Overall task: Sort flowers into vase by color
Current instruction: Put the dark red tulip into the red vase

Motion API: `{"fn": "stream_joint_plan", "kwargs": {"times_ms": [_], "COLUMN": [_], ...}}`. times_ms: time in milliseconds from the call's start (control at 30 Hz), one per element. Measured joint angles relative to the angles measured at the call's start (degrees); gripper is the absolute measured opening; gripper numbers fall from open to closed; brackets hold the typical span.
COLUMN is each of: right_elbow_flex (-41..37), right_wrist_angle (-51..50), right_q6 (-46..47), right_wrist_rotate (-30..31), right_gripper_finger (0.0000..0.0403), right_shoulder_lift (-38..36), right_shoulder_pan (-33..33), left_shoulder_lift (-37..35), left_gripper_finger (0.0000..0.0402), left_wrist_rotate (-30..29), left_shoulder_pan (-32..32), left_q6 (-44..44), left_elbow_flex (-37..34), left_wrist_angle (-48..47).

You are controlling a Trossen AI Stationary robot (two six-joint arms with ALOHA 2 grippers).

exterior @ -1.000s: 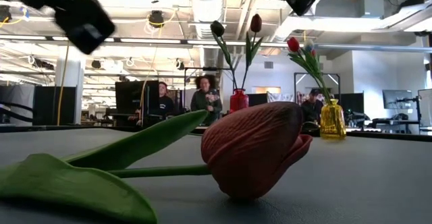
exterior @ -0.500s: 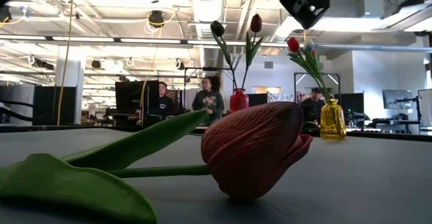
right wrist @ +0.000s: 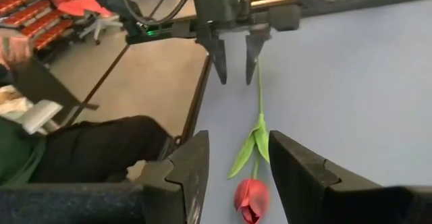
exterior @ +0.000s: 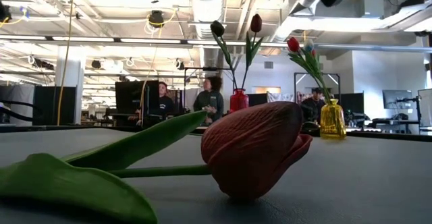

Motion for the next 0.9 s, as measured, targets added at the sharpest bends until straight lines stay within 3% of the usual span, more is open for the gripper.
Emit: {"fn": "stream_joint_plan", "kwargs": {"times_ms": [300, 733, 900], "right_elbow_flex": [0.00, 0.00, 0.00], "right_wrist_angle": [-0.11, -0.38, -1.46], "right_q6": [-0.13, 1.53, 1.46], "right_wrist_rotate": [8.90, 12.94, 12.99], "right_gripper_finger": [0.0179, 0.0179, 0.0179], "right_shoulder_lift": [-0.03, 0.04, 0.08], "right_shoulder_pan": [4.12, 8.12, 9.22], "left_shoulder_lift": [-0.01, -0.40, -0.38], "left_gripper_finger": [0.0169, 0.0168, 0.0129], "left_wrist_rotate": [-8.50, -7.88, -6.72], "left_shoulder_pan": [-2.81, -2.82, -2.78], "left_q6": [-5.76, -8.55, -9.10], "left_elbow_flex": [-1.95, -13.61, -13.57], "left_wrist_angle": [-3.17, 10.14, 9.79]}}
